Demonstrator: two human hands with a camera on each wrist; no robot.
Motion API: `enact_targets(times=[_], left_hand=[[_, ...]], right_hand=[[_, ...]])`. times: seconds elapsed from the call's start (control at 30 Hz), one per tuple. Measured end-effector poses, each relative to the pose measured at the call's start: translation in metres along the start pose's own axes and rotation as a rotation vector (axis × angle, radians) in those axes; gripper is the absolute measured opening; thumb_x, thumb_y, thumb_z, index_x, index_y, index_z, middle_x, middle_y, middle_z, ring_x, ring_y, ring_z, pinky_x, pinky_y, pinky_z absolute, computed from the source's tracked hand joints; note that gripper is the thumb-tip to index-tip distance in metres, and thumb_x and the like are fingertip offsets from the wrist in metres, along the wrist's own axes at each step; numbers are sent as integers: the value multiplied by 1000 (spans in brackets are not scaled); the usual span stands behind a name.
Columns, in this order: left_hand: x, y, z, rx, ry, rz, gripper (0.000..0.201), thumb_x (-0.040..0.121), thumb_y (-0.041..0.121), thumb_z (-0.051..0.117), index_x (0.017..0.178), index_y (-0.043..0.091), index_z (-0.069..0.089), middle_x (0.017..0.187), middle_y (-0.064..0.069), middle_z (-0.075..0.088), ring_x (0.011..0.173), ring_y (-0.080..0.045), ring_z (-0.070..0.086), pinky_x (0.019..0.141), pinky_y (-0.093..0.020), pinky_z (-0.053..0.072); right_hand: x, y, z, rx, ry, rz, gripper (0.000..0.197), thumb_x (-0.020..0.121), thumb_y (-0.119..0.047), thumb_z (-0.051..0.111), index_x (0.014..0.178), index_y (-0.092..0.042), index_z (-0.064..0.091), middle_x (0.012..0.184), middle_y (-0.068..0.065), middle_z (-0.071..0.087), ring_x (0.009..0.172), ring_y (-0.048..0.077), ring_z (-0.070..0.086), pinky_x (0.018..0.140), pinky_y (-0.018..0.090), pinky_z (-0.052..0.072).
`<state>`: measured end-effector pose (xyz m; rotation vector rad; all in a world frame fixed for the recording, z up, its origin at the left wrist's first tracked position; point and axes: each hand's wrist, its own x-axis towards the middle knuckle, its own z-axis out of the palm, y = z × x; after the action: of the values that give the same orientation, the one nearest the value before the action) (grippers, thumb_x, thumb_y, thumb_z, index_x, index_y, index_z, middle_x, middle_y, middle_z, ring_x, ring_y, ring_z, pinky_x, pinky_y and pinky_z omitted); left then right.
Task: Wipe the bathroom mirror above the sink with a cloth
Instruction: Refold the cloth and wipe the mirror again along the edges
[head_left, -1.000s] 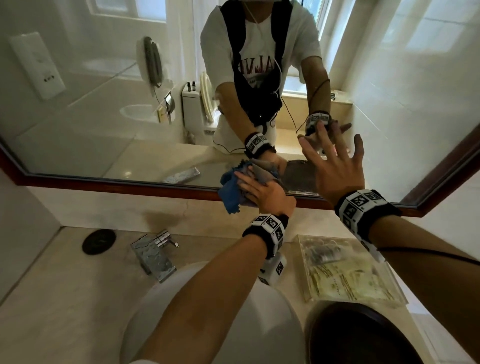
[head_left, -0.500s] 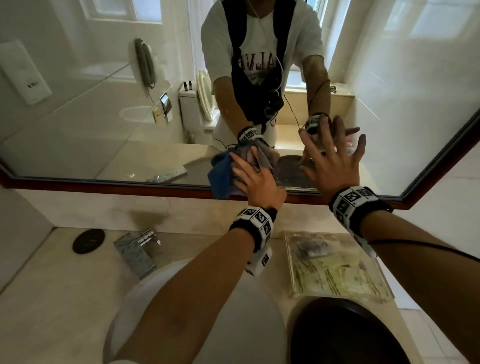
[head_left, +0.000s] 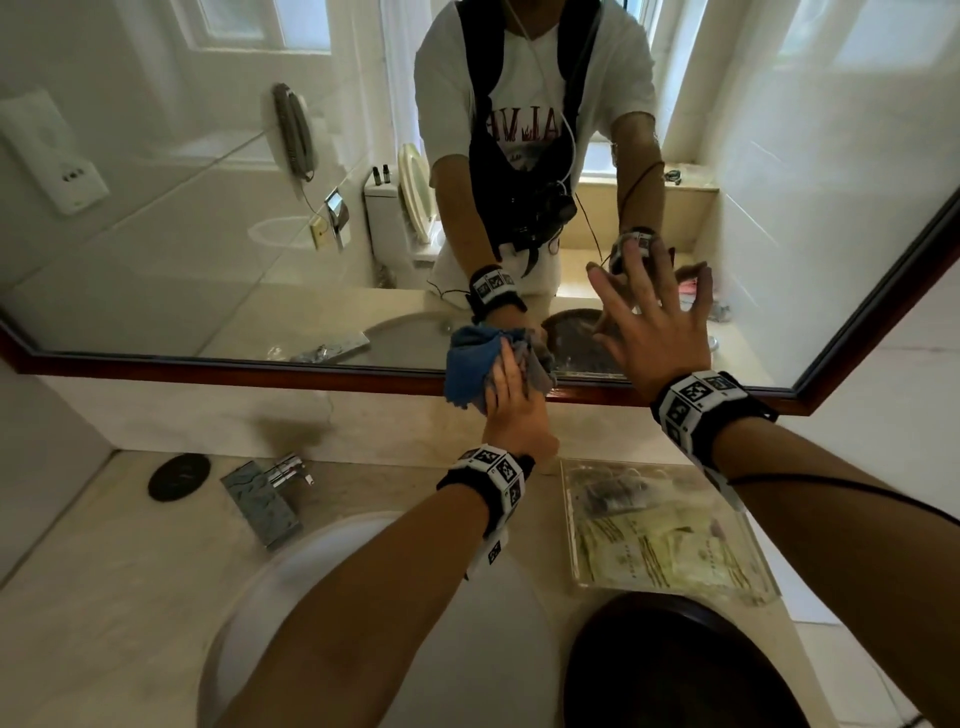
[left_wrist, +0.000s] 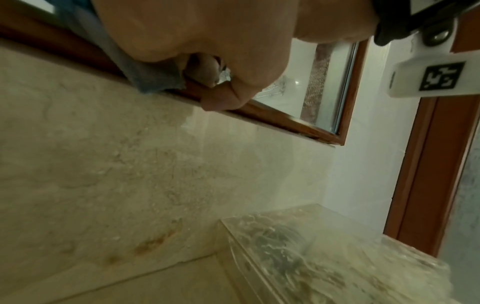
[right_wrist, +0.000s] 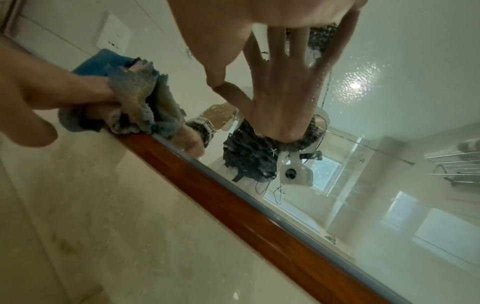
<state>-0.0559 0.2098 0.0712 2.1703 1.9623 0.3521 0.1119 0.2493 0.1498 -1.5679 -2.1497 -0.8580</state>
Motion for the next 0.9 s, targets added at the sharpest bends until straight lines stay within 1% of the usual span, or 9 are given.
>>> enact_targets(times=[0.07, 0.13, 0.3, 0.4, 0.5, 0.63, 0.73, 0.83, 0.9], left_hand=[[5, 3, -18, -45, 67, 54, 108, 78, 7, 58, 153, 15, -19, 150, -17, -41, 147, -39, -18, 119, -52, -2], [12, 11, -39, -59, 150, 92, 112, 79, 11, 65, 153, 22, -18, 154, -19, -36, 147, -40, -13, 118, -55, 3], [17, 23, -55, -39, 180, 162, 113, 78, 14, 68, 154, 17, -15, 158, -13, -30, 148, -34, -15, 117, -48, -3], [11, 16, -28, 57, -115, 238, 103, 86, 13, 60, 154, 18, -17, 160, -3, -27, 150, -26, -14, 120, -50, 3], [0, 7, -1, 81, -379, 266, 76, 101, 16, 41, 155, 20, -12, 163, 0, -17, 151, -25, -4, 120, -46, 3], [-5, 7, 2, 91, -341, 265, 78, 101, 19, 46, 156, 18, -10, 165, -4, -8, 150, -27, 11, 120, -42, 10], [-5, 8, -9, 7, -356, 253, 84, 96, 15, 55, 157, 20, -2, 163, -9, 13, 144, -32, 29, 117, -41, 23], [-6, 9, -19, -139, -278, 206, 74, 91, 7, 56, 155, 23, 22, 156, -6, 34, 134, -32, 43, 109, -39, 39], [-8, 10, -27, -212, -169, 179, 64, 91, 6, 53, 150, 22, 35, 156, -1, 35, 137, -28, 40, 111, -34, 35]], right_hand=[[-2, 1, 1, 10, 9, -2, 85, 84, -50, 64, 154, -33, 18, 163, 6, 1, 150, 33, 2, 111, 70, 5], [-4, 3, 2, 13, 11, 8, 83, 86, -44, 66, 154, -33, 18, 164, 4, 0, 150, 32, 1, 111, 69, 4], [-8, -1, -7, 82, -4, 13, 66, 93, -36, 48, 154, -31, 21, 164, 6, 2, 150, 33, 2, 110, 69, 5], [-9, 1, -13, 118, -46, 19, 68, 87, -31, 42, 153, -29, 25, 163, 7, 5, 150, 33, 4, 110, 69, 7], [-16, 8, -11, 102, -51, 25, 77, 81, -18, 57, 152, -27, 28, 163, 7, 4, 150, 31, 5, 109, 68, 14], [-28, 17, -9, 91, -115, 51, 85, 75, -9, 67, 150, -24, 31, 163, 7, 2, 149, 31, 7, 105, 69, 22], [-38, 17, -10, 100, -187, 101, 83, 78, -10, 65, 152, -21, 28, 163, 9, 1, 149, 31, 5, 105, 69, 24], [-45, 6, -15, 199, -232, 185, 76, 82, -9, 59, 151, -17, 29, 163, 12, 4, 149, 32, 10, 106, 65, 28], [-50, -2, -13, 291, -273, 243, 68, 86, -11, 57, 149, -18, 31, 162, 11, 7, 145, 35, 21, 105, 58, 36]])
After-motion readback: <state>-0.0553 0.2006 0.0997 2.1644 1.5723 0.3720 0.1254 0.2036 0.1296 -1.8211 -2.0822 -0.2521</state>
